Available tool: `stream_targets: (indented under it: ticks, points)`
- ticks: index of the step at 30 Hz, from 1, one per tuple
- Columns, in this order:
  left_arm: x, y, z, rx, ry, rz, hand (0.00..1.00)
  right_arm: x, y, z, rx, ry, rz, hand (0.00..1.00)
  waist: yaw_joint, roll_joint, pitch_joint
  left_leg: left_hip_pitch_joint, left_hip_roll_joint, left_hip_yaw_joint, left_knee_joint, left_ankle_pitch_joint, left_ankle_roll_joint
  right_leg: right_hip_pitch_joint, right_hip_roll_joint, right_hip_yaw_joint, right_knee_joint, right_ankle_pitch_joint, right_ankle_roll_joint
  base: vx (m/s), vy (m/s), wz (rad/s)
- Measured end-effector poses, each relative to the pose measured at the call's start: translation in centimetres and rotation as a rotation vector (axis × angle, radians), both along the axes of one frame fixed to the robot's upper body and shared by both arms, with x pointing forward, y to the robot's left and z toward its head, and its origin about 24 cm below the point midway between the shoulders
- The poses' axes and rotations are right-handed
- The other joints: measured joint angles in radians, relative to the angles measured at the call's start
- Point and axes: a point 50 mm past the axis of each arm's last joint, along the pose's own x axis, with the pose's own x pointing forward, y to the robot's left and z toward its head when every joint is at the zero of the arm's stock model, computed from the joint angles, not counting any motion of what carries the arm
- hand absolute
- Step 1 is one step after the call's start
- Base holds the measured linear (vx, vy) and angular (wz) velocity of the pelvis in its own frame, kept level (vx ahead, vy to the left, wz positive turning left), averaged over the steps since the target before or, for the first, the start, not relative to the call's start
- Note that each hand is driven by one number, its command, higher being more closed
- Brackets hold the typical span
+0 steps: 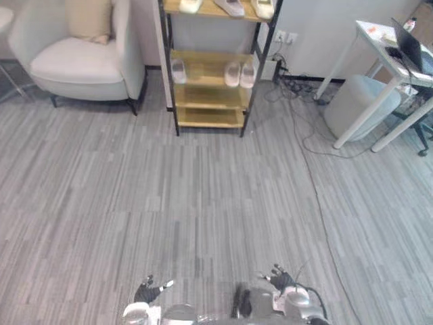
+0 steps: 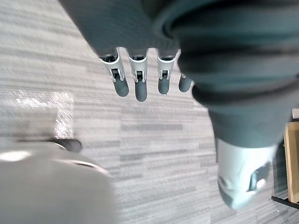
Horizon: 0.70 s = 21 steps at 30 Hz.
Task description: Organize the slippers on the shoe rack
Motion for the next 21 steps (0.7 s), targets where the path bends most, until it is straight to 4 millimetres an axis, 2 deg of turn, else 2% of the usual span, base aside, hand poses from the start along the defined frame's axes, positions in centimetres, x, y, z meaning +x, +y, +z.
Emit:
stream_targets:
  ticks: [1,2,3,4,5,6,7,8,9,10,11,12,13,14,15,16,17,18,19,20,21]
  points:
    - [-0.2,0.0,-0.1,0.004,0.007,0.005,0.00,-0.3,-0.2,-0.1,-0.006,0.008,-0.002,0.00,-0.014,-0.011,-0.002,0.036,-0.004,-0.032,0.004,-0.043,-0.016,0.004,0.000,0.030,0.033,0.119,-0.041,0.46,-0.262,0.58]
    - [-0.1,-0.3,-0.1,-0.003,0.007,0.011,0.00,0.0,-0.6,0.1,-0.018,-0.001,0.001,0.00,-0.020,0.014,0.000,0.052,0.012,-0.049,0.006,-0.056,-0.022,0.006,0.015,0.021,0.070,0.106,-0.065,0.46,-0.246,0.56]
    - [-0.3,-1.4,-0.4,-0.031,0.004,0.020,0.00,0.1,-1.2,0.2,-0.032,-0.005,-0.002,0.00,-0.020,0.054,-0.022,0.034,0.049,-0.067,0.052,-0.056,-0.023,0.005,0.041,-0.011,0.087,0.051,-0.077,0.46,-0.215,0.32]
    - [-0.3,-1.8,-0.4,-0.045,0.000,0.027,0.00,0.2,-1.2,0.2,-0.034,-0.007,-0.007,0.00,-0.018,0.065,-0.027,0.009,0.064,-0.077,0.102,-0.056,-0.023,0.011,0.050,-0.020,0.083,0.040,-0.084,0.44,-0.224,0.27]
    - [-0.2,-1.8,-0.4,-0.050,-0.003,0.044,0.00,0.1,-1.0,0.2,-0.025,-0.008,-0.016,0.00,-0.019,0.079,-0.028,-0.069,0.088,-0.094,0.267,-0.056,-0.025,0.040,0.074,-0.036,0.055,0.031,-0.094,0.44,-0.244,0.10]
    - [0.0,-1.9,-0.4,-0.055,-0.008,0.054,0.00,0.1,-0.9,0.1,-0.023,-0.007,-0.020,0.00,-0.017,0.093,-0.027,-0.125,0.115,-0.097,0.415,-0.041,-0.048,0.076,0.103,-0.041,0.028,0.028,-0.109,0.44,-0.224,0.04]
    - [-0.1,-1.9,-0.4,-0.062,-0.009,0.073,0.00,0.0,-0.9,0.2,-0.024,-0.010,-0.020,0.00,-0.017,0.107,-0.020,-0.177,0.150,-0.088,0.556,0.003,-0.065,0.122,0.128,-0.046,-0.001,0.018,-0.128,0.45,-0.143,-0.09]
    - [-0.1,-1.8,-0.4,-0.063,-0.012,0.084,0.00,0.0,-0.5,0.2,-0.018,-0.019,-0.018,0.00,-0.012,0.103,-0.006,-0.240,0.195,-0.062,0.744,0.032,-0.060,0.198,0.156,-0.042,-0.042,-0.004,-0.155,0.44,-0.110,-0.07]
    - [0.3,-1.7,-0.2,-0.062,-0.026,0.081,0.00,-0.1,-0.5,0.2,-0.020,-0.014,-0.022,0.00,-0.010,0.104,-0.002,-0.276,0.211,-0.030,0.823,0.008,-0.055,0.250,0.165,-0.038,-0.058,-0.019,-0.162,0.51,-0.098,-0.02]
    - [0.8,-1.6,0.0,-0.058,-0.047,0.077,0.00,-0.4,-0.6,0.0,-0.023,-0.005,-0.027,0.00,-0.010,0.081,0.005,-0.334,0.212,0.010,0.862,-0.026,-0.040,0.297,0.163,-0.031,-0.081,-0.032,-0.163,0.33,-0.070,-0.01]
    - [1.1,-1.5,0.2,-0.053,-0.059,0.075,0.00,-0.5,-0.6,0.0,-0.025,-0.003,-0.029,0.00,-0.008,0.076,0.005,-0.367,0.205,0.032,0.856,-0.044,-0.032,0.316,0.158,-0.028,-0.090,-0.037,-0.163,0.50,-0.036,-0.17]
    - [1.9,-1.5,0.6,-0.053,-0.090,0.068,0.00,-0.3,-0.7,0.1,-0.026,-0.007,-0.041,0.00,0.007,0.068,0.010,-0.437,0.172,0.069,0.780,-0.073,-0.018,0.343,0.137,-0.021,-0.105,-0.048,-0.159,0.31,0.038,-0.27]
    - [2.4,-1.7,0.8,-0.056,-0.107,0.062,0.00,-0.1,-0.7,0.1,-0.026,-0.011,-0.043,0.00,0.014,0.061,0.015,-0.468,0.148,0.077,0.707,-0.076,-0.013,0.351,0.126,-0.013,-0.108,-0.052,-0.147,0.45,0.089,-0.34]
    - [3.1,-2.1,1.1,-0.061,-0.133,0.049,0.00,0.0,-0.7,0.2,-0.023,-0.014,-0.052,0.00,0.025,0.055,0.019,-0.503,0.099,0.083,0.534,-0.063,-0.009,0.365,0.099,-0.006,-0.112,-0.069,-0.127,0.37,0.139,-0.17]
    - [3.4,-2.4,1.2,-0.067,-0.143,0.041,0.00,-0.1,-0.8,0.2,-0.022,-0.013,-0.063,0.00,0.031,0.050,0.023,-0.514,0.062,0.081,0.383,-0.014,-0.011,0.382,0.078,-0.005,-0.118,-0.089,-0.115,0.46,0.206,-0.06]
    - [3.5,-2.7,1.2,-0.075,-0.147,0.039,0.00,-0.1,-0.9,0.1,-0.023,-0.010,-0.066,0.00,0.034,0.049,0.026,-0.517,0.034,0.072,0.237,0.088,-0.014,0.404,0.061,-0.004,-0.122,-0.113,-0.100,0.42,0.205,-0.06]
    - [3.5,-2.9,1.1,-0.081,-0.148,0.041,0.00,-0.2,-0.9,0.1,-0.023,-0.007,-0.066,0.00,0.044,0.049,0.023,-0.493,0.019,0.070,0.159,0.204,-0.021,0.422,0.047,0.006,-0.122,-0.129,-0.084,0.48,0.207,-0.13]
    - [3.4,-2.9,1.1,-0.083,-0.145,0.040,0.00,0.0,-0.5,0.2,-0.018,-0.012,-0.060,0.00,0.055,0.031,0.014,-0.460,-0.009,0.092,0.125,0.293,0.009,0.430,0.026,0.018,-0.124,-0.147,-0.062,0.51,0.188,-0.11]
    - [3.6,-2.8,1.2,-0.083,-0.151,0.044,0.00,0.2,0.0,0.2,-0.004,-0.017,-0.055,0.00,0.055,0.016,0.012,-0.476,-0.027,0.089,0.160,0.265,0.046,0.438,0.005,0.012,-0.122,-0.146,-0.056,0.51,0.175,0.04]
    - [3.8,-2.6,1.3,-0.081,-0.157,0.046,0.00,0.4,0.3,0.3,0.004,-0.023,-0.052,0.00,0.055,0.007,0.017,-0.479,-0.033,0.093,0.201,0.253,0.059,0.451,-0.005,0.010,-0.123,-0.141,-0.049,0.57,0.187,0.23]
    - [3.8,-2.3,1.3,-0.076,-0.154,0.048,0.00,0.6,0.6,0.3,0.012,-0.026,-0.049,0.00,0.058,0.005,0.017,-0.473,-0.035,0.092,0.248,0.205,0.070,0.471,-0.009,0.010,-0.103,-0.132,-0.032,0.46,0.149,0.14]
